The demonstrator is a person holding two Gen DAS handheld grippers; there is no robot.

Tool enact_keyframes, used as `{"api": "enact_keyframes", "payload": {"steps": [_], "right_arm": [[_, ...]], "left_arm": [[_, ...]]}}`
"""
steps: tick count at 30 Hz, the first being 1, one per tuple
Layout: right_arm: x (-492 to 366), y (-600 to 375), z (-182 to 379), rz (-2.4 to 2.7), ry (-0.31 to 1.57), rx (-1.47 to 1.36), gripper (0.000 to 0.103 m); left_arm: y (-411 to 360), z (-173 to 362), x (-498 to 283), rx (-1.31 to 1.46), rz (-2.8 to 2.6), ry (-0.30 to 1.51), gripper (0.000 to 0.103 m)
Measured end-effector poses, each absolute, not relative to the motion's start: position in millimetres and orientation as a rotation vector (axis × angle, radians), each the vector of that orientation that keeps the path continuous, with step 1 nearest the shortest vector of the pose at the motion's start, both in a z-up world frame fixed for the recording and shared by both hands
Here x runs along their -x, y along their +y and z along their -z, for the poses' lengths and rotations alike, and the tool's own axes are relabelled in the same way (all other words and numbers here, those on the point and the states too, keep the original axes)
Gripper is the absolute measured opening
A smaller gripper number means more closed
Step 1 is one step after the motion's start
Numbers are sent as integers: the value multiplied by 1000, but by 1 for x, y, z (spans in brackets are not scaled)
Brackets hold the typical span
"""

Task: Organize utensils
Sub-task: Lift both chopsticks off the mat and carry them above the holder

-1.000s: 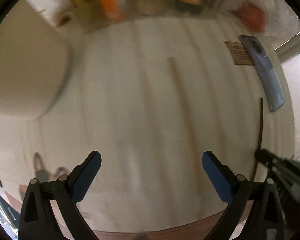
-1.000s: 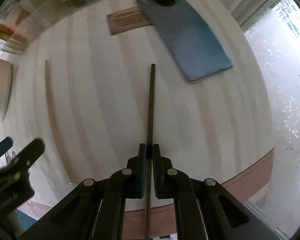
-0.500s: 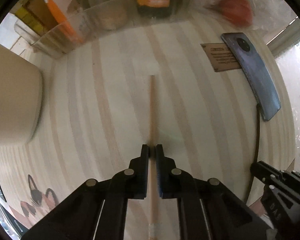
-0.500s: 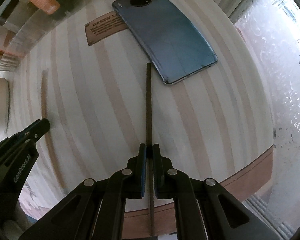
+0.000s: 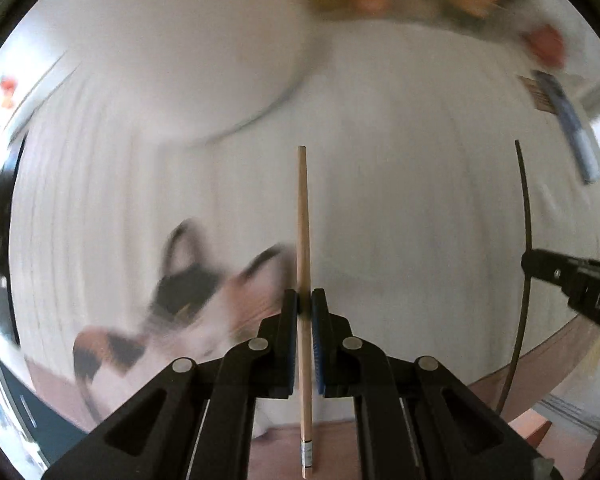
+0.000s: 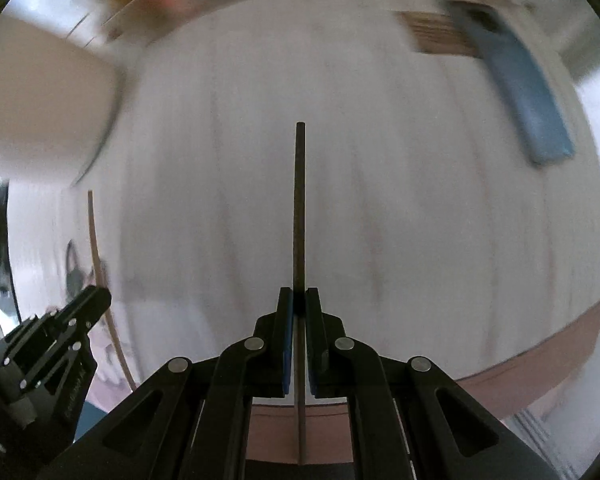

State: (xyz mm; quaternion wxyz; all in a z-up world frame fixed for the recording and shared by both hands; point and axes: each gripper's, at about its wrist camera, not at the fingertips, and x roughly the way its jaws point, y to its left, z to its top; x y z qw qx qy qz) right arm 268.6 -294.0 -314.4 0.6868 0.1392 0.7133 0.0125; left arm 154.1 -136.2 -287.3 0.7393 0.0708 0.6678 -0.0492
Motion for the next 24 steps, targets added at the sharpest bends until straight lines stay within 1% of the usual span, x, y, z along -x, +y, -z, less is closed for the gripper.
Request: {"api": "enact_keyframes", "payload": {"steps": [8, 12, 14, 22, 24], "right_arm": [[-276, -208, 314, -131, 1613, -159, 6], [-275, -189, 320, -132, 1625, -95, 6], [-274, -179, 320, -124, 1616, -50, 6], [-272, -129, 320, -112, 1629, 35, 6], [-307, -127, 317, -104, 1628, 63, 7]], "left_arm": [[-48, 297, -136, -46, -45, 1472, 4], [-26, 306, -135, -1, -65, 1481, 5], [1, 301, -144, 5, -65, 1473, 5], [10, 303, -143, 2, -40, 1472, 5], [1, 295, -194, 5, -33, 1482, 5]]}}
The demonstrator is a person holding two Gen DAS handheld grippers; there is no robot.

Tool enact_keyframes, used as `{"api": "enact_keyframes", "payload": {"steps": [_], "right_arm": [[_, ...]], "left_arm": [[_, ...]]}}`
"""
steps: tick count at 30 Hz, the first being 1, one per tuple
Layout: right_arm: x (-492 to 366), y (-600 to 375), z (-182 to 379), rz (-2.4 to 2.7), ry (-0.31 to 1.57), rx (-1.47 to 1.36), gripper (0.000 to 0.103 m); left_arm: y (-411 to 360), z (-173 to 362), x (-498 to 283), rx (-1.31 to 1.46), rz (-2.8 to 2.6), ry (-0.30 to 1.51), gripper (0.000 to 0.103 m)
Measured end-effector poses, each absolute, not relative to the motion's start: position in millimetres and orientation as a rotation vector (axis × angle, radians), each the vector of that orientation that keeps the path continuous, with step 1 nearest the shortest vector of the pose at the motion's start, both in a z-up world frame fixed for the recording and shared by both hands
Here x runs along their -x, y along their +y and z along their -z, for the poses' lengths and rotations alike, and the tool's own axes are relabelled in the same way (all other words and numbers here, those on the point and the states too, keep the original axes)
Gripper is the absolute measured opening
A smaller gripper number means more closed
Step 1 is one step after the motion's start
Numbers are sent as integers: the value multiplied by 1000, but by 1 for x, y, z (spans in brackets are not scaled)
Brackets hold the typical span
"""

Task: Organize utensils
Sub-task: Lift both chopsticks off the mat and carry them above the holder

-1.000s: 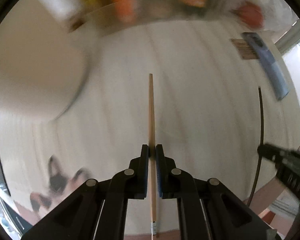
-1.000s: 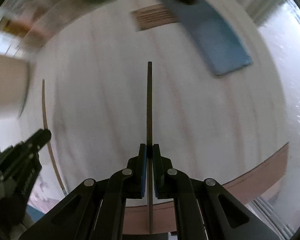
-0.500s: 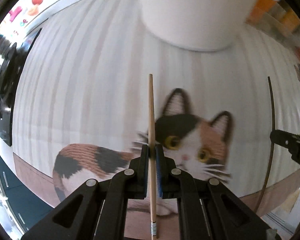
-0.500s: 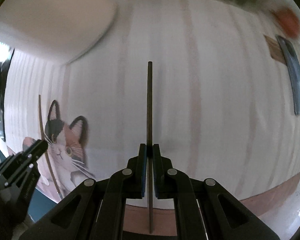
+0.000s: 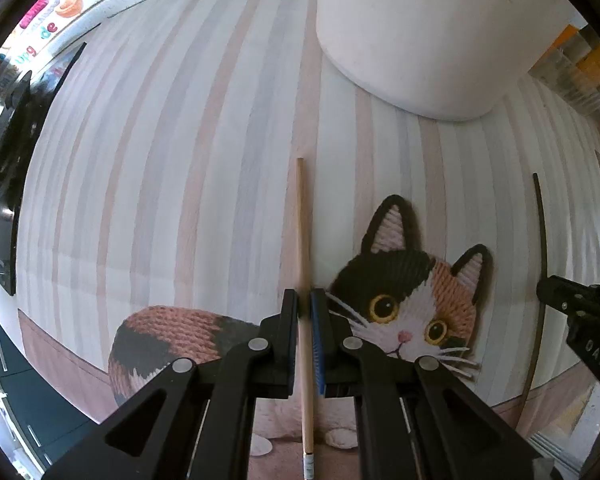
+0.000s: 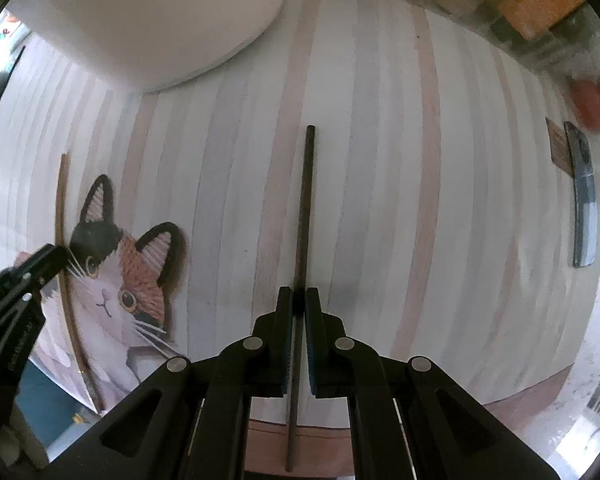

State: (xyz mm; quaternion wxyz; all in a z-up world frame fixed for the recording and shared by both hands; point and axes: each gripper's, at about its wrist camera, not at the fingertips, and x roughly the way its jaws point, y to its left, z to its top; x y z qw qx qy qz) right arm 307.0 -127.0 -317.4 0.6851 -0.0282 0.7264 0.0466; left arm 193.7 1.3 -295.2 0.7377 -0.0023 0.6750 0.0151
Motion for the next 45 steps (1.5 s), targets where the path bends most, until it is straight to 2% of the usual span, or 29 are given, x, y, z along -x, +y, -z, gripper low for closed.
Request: {"api": "enact_keyframes", "payload": {"steps": [3, 13, 27, 36, 45], "right_arm": [[-301, -94, 327, -95, 1617, 83, 8], [-280, -97, 319, -91, 1580, 69, 6], [-244, -103, 211, -148, 1245, 11, 6], [-260, -127, 123, -90, 981, 9, 5], [-282, -140, 24, -97, 770, -54, 5]], "left_arm": [[1, 295, -205, 2, -20, 1484, 5], [0, 295, -224, -42, 6, 1463, 4], [9, 203, -214, -117, -31, 1182, 4], [17, 141, -217, -99, -66, 987, 4], [35, 35, -232, -12, -56, 763, 4]]}}
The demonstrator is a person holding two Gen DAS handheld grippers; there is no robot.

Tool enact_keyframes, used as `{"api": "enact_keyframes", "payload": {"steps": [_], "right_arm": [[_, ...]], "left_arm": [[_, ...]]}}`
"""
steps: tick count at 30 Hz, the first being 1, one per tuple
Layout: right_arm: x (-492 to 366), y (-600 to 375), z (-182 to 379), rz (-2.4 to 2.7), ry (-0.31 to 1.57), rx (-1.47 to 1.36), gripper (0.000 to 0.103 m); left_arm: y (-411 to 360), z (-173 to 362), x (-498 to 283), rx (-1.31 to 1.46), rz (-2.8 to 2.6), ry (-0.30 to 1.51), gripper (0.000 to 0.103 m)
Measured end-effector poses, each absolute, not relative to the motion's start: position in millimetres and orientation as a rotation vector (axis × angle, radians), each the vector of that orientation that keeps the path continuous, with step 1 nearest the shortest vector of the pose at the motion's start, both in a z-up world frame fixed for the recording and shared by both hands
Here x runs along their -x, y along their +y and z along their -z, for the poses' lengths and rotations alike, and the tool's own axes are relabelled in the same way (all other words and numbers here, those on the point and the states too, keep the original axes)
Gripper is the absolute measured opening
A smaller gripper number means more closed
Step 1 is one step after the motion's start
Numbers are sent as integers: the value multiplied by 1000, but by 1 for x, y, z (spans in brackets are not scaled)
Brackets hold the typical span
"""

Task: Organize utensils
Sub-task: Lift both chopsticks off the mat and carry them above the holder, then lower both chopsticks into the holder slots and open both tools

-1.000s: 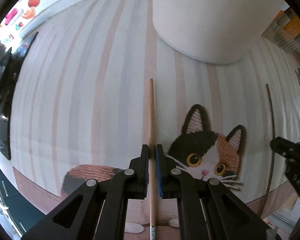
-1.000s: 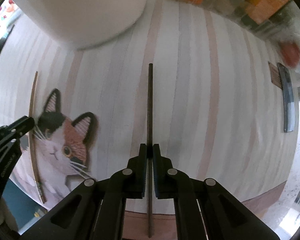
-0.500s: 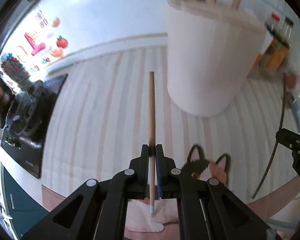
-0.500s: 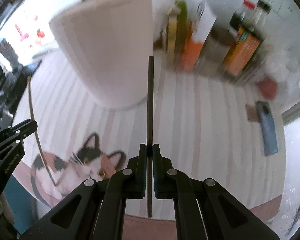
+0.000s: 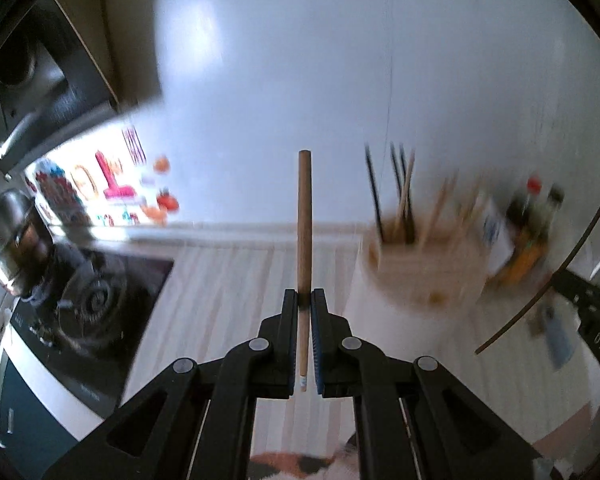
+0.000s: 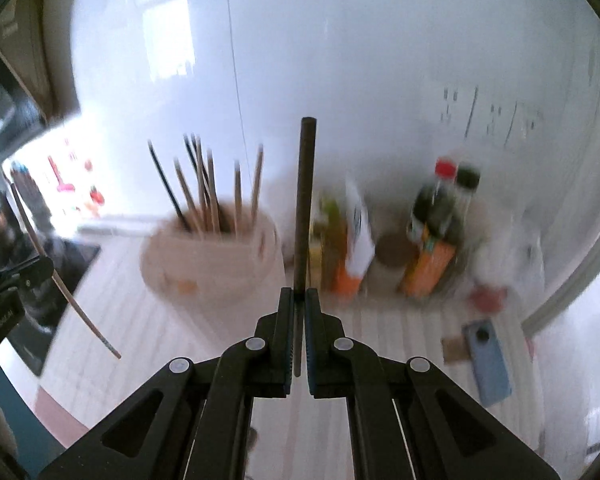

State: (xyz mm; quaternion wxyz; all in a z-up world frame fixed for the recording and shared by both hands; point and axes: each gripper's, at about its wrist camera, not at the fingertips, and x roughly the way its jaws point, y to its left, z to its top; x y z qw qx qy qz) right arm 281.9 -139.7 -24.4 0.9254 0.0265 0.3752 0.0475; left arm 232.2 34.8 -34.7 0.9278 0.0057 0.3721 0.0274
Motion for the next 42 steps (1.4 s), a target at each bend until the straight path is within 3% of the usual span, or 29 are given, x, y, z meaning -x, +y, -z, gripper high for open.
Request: {"api": "enact_keyframes", "payload": {"steps": [7, 13, 31, 33, 34, 35, 36, 37, 38, 40, 42], "right_arm": [[-313, -152, -59, -214, 745, -200, 5], [-349, -150, -89, -242, 726, -218, 5], [-439, -120, -16, -243, 940, -149, 6], [-439, -122, -11, -239, 960, -169, 9], [-436, -124, -10, -236, 959, -183, 18], [-433, -126, -9, -219, 955, -185, 29], [-428, -126, -8, -202, 948, -180, 33], [-423, -129, -6, -187, 940, -180, 34], [-418, -129, -5, -173, 935, -178, 35], [-408, -129, -1, -144, 924, -173, 36], [-393, -131, 4, -92, 903, -162, 39]], "left_arm": [[39, -44, -255, 65, 20, 670, 4], [27, -66, -288, 104, 96, 657, 4], [3, 20, -386, 138, 169, 914, 7], [8, 16, -380, 157, 160, 906, 9], [10, 13, -373, 145, 142, 885, 9], [11, 11, -368, 130, 120, 872, 12], [13, 11, -364, 118, 107, 862, 16], [13, 10, -358, 104, 95, 855, 31], [15, 11, -355, 93, 80, 853, 53], [24, 14, -344, 79, 47, 833, 74], [32, 19, -334, 59, 17, 821, 75]]}}
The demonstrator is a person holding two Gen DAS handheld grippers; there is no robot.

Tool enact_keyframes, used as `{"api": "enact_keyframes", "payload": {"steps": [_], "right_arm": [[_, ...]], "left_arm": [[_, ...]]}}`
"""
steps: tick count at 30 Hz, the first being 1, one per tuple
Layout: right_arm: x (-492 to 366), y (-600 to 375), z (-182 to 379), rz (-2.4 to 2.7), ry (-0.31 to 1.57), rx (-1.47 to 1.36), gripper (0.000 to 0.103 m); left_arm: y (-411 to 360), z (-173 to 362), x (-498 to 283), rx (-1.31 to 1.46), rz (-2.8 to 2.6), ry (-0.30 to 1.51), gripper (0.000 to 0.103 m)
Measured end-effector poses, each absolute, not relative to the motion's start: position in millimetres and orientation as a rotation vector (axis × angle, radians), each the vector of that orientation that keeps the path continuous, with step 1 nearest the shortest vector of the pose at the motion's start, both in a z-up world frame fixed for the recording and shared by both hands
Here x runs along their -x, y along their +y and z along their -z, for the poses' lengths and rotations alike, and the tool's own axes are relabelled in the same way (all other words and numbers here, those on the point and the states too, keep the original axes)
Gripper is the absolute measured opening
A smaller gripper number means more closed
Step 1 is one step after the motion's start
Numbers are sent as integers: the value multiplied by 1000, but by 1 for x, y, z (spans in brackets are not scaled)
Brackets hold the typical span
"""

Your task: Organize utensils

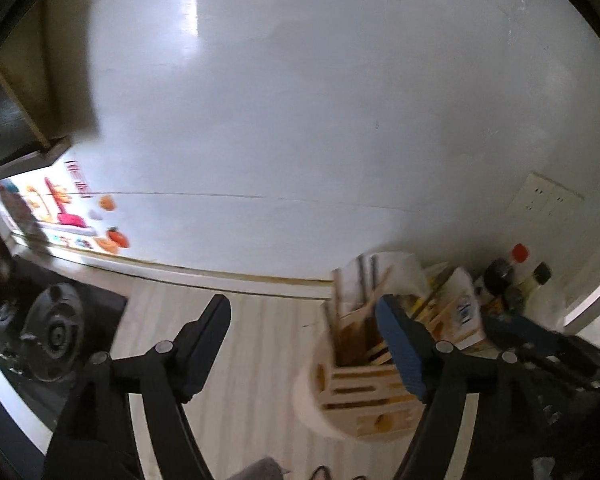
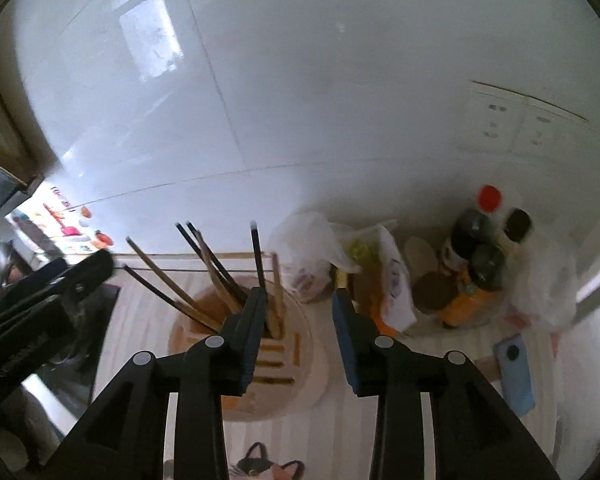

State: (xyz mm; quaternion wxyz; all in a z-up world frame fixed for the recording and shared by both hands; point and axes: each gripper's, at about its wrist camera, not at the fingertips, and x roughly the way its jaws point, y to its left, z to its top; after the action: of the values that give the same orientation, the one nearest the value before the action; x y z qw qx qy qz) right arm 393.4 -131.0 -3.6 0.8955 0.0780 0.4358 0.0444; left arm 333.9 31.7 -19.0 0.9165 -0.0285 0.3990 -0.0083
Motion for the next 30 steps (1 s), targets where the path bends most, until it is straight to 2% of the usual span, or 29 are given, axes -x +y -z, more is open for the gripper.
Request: {"api": "enact_keyframes", "payload": {"steps": [3, 5, 6, 8, 9, 14, 22, 30], "right_arm": [[-376, -133, 9, -37, 885, -137, 52], [-368, -132, 12, -7, 878, -110, 66], [-363, -132, 14, 10, 876, -99, 72], [-358, -130, 18, 25, 872, -82, 95], [-355, -129, 18, 31, 871, -77, 97], [-336, -123, 24, 114, 837, -18, 102], [-310, -132, 17, 171, 795, -21, 103], [-263, -141, -12, 168, 716, -35, 103]], "left_arm": [[41, 30, -325, 13, -23, 829, 90], [44, 35, -319, -9, -35, 823, 100], [46, 38, -316, -22, -46, 822, 102], [49, 42, -310, -32, -58, 816, 103], [48, 43, -308, -38, -60, 816, 103], [46, 48, -299, -45, -43, 809, 103], [39, 46, -278, -54, -10, 798, 103], [33, 19, -233, -43, -4, 743, 103]]}}
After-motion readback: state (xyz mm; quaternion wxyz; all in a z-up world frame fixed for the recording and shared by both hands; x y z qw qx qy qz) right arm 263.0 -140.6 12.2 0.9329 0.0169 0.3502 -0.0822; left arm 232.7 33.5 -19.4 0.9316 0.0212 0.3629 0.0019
